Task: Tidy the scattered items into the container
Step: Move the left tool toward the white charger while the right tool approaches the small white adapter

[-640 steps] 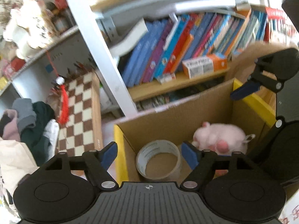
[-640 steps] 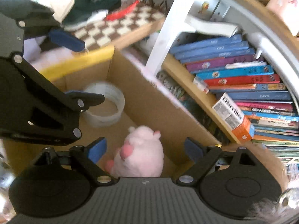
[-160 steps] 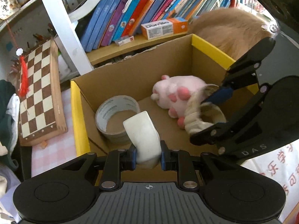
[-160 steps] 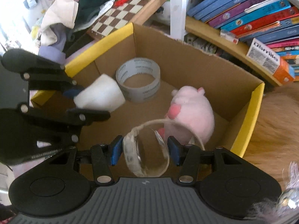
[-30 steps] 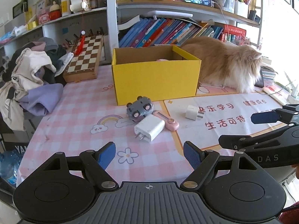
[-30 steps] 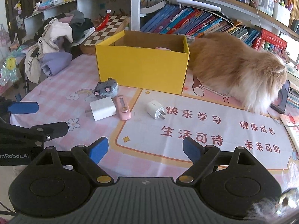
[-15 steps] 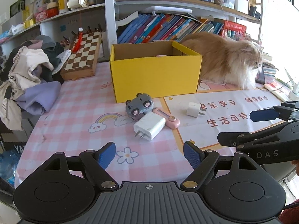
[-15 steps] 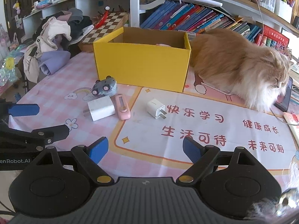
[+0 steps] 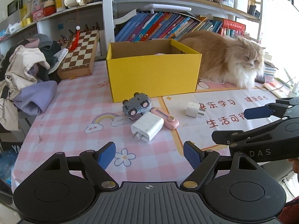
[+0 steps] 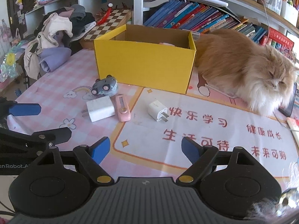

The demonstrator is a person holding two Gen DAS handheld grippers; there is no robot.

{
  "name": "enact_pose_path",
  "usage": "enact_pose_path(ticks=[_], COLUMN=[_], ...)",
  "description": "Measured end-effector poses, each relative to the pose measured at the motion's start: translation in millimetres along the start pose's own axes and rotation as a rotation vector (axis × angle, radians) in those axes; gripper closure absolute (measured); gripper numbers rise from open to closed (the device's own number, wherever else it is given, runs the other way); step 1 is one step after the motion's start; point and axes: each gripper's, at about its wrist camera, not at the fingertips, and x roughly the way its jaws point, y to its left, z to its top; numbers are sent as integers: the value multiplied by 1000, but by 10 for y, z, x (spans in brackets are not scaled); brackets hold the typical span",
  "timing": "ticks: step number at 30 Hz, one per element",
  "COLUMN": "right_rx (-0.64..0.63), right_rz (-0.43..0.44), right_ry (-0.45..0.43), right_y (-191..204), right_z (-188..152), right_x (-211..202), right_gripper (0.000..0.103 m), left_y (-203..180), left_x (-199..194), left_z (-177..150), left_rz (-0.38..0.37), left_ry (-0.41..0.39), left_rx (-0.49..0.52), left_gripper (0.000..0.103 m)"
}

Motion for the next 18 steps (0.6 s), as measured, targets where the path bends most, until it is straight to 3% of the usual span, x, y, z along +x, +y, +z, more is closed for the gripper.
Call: enact_pose_path(ticks=[18], right_rx=[2], right_rz=[27], right_ry=[51], right_y=[-125], right_z=[129], right_x=[304], right_gripper=[26], left_y=[46], left_x=[289], left_z=[97], left_rz=[8], left_ry=[42], left_rx=[-27], left_gripper=[24])
